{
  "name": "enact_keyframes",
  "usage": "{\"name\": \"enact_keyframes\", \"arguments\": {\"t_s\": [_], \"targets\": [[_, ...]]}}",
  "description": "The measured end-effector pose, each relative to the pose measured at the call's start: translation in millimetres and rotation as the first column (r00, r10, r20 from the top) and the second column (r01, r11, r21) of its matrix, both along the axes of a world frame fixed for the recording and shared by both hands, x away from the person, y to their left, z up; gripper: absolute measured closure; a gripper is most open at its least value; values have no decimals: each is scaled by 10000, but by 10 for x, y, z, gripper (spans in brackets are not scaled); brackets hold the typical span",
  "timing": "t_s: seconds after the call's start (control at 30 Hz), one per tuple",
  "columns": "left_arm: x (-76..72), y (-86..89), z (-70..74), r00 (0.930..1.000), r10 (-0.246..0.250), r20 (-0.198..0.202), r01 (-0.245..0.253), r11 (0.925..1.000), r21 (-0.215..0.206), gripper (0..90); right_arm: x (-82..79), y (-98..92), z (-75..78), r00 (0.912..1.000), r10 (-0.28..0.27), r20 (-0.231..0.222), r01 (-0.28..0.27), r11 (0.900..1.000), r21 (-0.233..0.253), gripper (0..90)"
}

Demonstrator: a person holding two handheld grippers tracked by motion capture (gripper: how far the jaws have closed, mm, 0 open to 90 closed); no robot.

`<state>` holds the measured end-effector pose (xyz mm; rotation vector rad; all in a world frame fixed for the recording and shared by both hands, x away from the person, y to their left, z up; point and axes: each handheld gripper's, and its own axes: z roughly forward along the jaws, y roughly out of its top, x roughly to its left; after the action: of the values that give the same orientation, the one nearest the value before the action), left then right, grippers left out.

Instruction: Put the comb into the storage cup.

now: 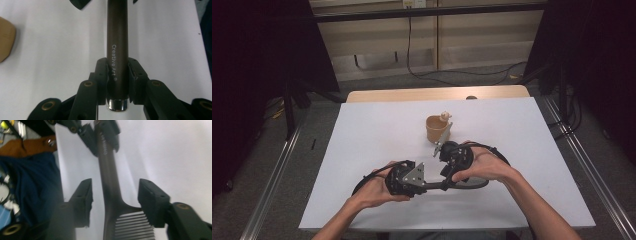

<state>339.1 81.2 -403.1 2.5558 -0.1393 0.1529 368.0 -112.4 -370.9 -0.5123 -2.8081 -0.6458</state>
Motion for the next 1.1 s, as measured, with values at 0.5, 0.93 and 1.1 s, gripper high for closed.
{"name": "enact_keyframes", "arguments": {"t_s": [0.5,0.93,1.1], "targets": [[82,98,-30,9963,728,-466,-755,9953,-609,728,-60,-357,281,9508,-2451,1896,2105,9599,1852,144],[148,237,-54,9873,1394,-759,-1475,9823,-1158,728,-132,-724,319,8763,-4127,2484,3320,8911,3094,72],[154,310,-71,9821,1600,-999,-1730,9750,-1395,728,-180,-843,307,8434,-4582,2807,3584,8689,3415,44]]}}
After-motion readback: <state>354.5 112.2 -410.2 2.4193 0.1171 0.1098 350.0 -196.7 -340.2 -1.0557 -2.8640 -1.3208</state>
